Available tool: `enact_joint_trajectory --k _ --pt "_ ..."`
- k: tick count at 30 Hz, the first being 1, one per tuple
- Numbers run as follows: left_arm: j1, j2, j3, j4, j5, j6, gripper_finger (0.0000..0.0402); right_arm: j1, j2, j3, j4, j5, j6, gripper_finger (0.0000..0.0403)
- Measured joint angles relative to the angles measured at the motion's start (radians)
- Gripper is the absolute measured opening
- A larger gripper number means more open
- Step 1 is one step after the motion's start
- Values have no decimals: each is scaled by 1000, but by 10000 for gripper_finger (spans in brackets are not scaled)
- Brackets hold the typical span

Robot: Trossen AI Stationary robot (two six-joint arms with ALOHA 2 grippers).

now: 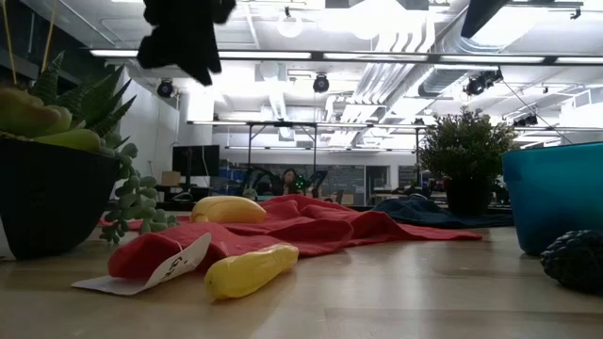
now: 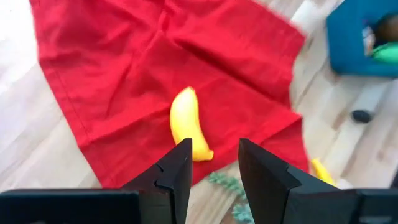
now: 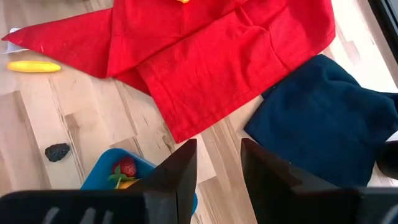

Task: Pick and placing Produce into tupperware
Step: Put the banana into the blue bin

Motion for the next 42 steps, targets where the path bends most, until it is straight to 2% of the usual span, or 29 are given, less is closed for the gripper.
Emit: enact_joint_trajectory --k 5,15,22,33,37,42 --pt "0 84 33 -26 42 -2 117 0 0 0 2 0 0 114" --pt "74 271 298 -347 28 21 117 0 0 0 -9 0 -18 114" --pt "103 339 322 -325 79 48 122 11 0 0 -19 0 -19 114" --pt "105 454 321 -311 93 10 233 23 -3 0 -32 -1 -43 114" --pt "104 512 321 -288 113 2 254 29 -13 0 -35 0 -45 114" --pt "104 566 321 -268 132 -15 261 37 -17 0 -39 -2 -53 114"
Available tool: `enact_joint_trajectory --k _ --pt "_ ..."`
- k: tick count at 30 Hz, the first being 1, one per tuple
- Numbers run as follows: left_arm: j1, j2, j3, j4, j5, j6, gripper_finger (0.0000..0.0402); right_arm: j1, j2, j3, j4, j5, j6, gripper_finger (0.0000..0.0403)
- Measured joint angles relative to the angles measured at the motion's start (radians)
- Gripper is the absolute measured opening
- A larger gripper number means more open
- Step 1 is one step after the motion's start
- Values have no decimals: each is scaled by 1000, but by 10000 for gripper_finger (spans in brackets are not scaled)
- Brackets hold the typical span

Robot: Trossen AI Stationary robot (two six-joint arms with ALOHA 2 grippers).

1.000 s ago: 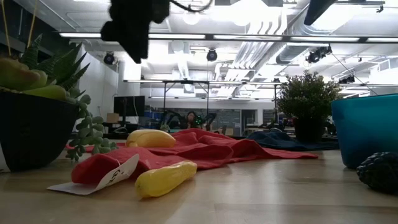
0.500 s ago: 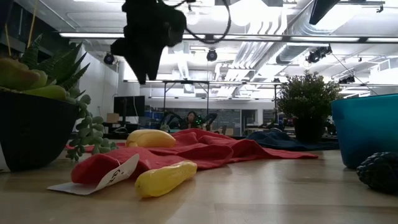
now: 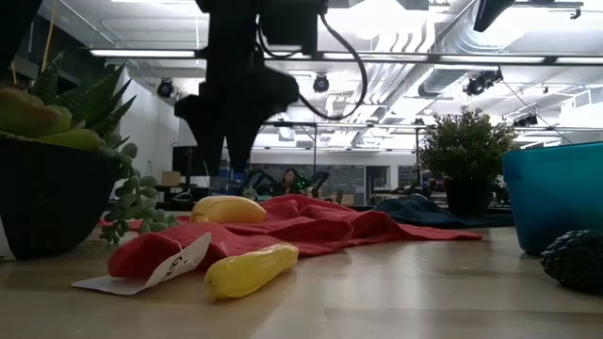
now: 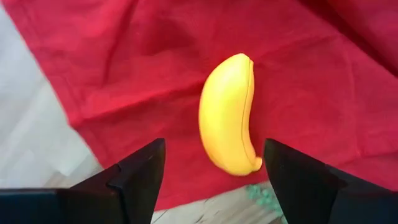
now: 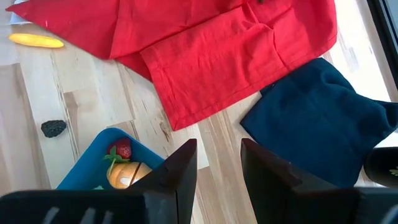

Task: Pick and placing Produce into tupperware
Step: Put the banana into the blue bin

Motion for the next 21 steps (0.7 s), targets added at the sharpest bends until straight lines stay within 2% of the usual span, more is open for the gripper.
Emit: enact_joint_trajectory --k 8,21 --pt "0 61 0 47 48 -11 248 13 0 0 -4 3 -4 114" --pt "0 120 1 82 44 -9 238 13 0 0 -4 7 -19 114"
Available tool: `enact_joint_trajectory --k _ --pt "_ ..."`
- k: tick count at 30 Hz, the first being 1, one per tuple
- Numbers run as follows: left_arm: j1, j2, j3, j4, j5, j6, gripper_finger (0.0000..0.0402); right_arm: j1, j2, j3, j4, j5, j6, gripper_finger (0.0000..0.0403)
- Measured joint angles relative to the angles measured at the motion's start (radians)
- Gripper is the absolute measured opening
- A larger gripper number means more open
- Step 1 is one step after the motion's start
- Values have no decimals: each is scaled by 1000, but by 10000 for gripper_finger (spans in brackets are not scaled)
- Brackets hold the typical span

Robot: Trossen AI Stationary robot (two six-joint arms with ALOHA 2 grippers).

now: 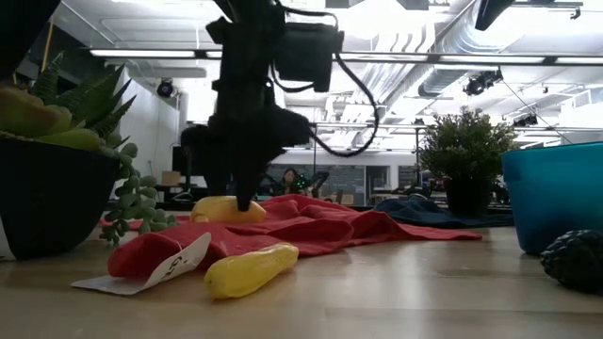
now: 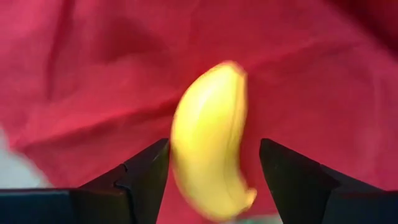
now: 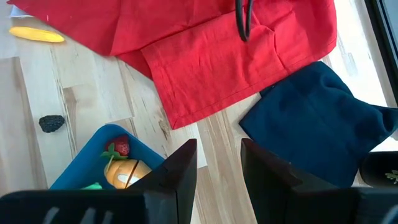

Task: Pick and placing Produce into tupperware
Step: Put the banana into the blue bin

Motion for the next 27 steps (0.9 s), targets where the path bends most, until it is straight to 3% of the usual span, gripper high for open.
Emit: enact_joint_trajectory --k 27 --pt "1 12 -2 32 0 25 182 0 0 0 1 6 0 114"
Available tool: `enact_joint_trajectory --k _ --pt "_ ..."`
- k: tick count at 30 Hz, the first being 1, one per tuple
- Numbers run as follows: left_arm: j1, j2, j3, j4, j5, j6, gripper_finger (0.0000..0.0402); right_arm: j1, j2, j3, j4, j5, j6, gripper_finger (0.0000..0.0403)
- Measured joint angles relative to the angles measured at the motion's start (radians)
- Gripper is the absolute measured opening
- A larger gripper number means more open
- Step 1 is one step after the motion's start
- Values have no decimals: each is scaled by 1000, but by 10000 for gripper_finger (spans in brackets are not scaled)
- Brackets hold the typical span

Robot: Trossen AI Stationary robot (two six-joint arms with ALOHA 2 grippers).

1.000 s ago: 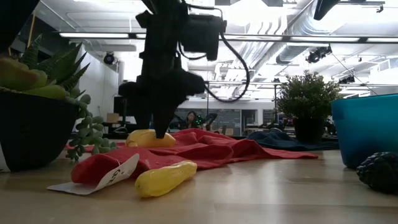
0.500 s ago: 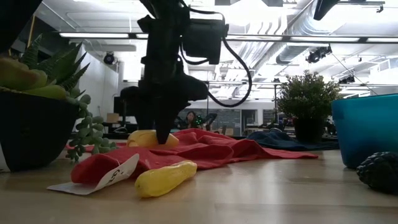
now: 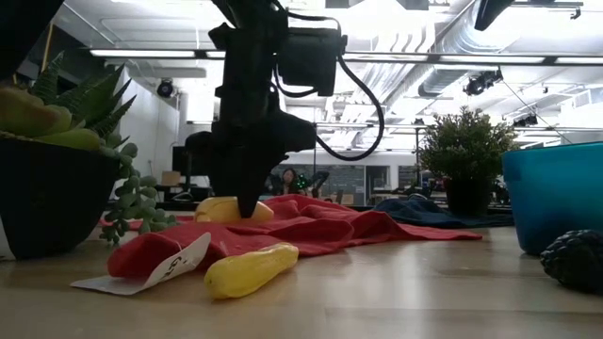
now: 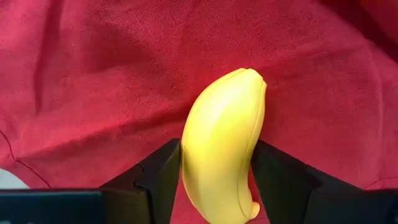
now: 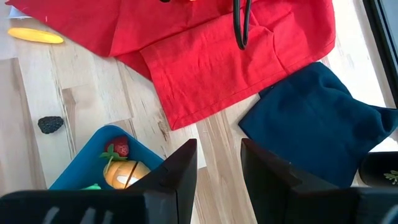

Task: Pick and placing Produce into tupperware
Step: Put the banana into the blue bin

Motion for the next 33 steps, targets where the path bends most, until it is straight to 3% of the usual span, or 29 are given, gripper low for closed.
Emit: enact_joint_trajectory --k 14,25,33 --pt "0 9 2 -22 1 28 131 0 0 0 1 20 4 114" --pt "0 9 8 -31 23 28 149 0 0 0 1 23 12 114" --pt "0 9 104 -69 64 68 134 0 0 0 1 23 20 114"
